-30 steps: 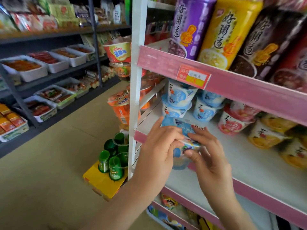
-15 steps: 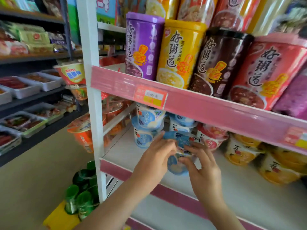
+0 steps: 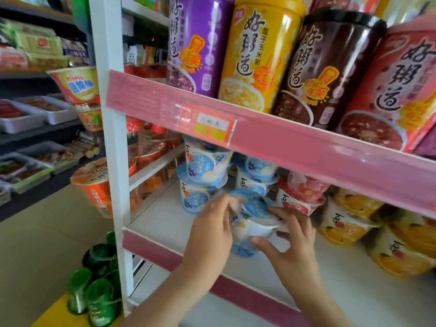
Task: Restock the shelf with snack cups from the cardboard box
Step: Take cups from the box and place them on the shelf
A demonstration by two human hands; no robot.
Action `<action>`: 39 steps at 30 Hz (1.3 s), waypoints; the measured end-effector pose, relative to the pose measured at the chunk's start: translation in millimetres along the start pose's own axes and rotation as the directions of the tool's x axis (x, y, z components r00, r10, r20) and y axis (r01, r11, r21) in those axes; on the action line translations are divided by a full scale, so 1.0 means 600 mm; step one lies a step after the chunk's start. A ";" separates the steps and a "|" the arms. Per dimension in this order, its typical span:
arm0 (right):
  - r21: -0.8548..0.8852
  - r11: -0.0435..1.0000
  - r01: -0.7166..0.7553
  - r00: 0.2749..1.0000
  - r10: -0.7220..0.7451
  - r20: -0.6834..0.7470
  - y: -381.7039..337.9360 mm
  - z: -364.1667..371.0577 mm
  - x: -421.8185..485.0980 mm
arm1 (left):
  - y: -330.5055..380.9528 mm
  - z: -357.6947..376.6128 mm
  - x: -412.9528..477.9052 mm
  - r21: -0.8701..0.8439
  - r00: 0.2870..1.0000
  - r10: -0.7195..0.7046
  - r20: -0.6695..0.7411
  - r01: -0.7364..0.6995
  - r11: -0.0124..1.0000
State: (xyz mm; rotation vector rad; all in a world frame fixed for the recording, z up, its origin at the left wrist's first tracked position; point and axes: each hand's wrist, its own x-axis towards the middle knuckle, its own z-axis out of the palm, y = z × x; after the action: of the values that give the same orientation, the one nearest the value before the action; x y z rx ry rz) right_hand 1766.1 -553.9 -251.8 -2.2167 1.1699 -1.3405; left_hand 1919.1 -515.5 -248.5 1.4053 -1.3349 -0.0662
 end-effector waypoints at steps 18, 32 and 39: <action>-0.258 0.956 0.144 0.987 -0.156 -0.027 -0.032 0.012 -0.005 | -0.027 -0.024 0.000 -0.067 0.971 0.188 0.150 -0.179 0.982; -0.326 0.930 0.170 0.984 -0.177 0.009 -0.009 0.028 0.001 | -0.012 0.001 0.033 0.350 0.793 0.551 0.259 -0.609 0.712; -0.132 0.951 0.280 0.960 -0.274 0.062 -0.001 0.023 0.014 | 0.008 -0.008 0.018 0.468 0.756 0.621 0.206 -0.634 0.616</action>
State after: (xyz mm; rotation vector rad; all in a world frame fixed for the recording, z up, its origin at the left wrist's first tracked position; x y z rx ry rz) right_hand 1779.8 -562.3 -253.7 -2.5760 0.9914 -1.3393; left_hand 1923.1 -518.6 -237.0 1.2636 -1.8954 0.8160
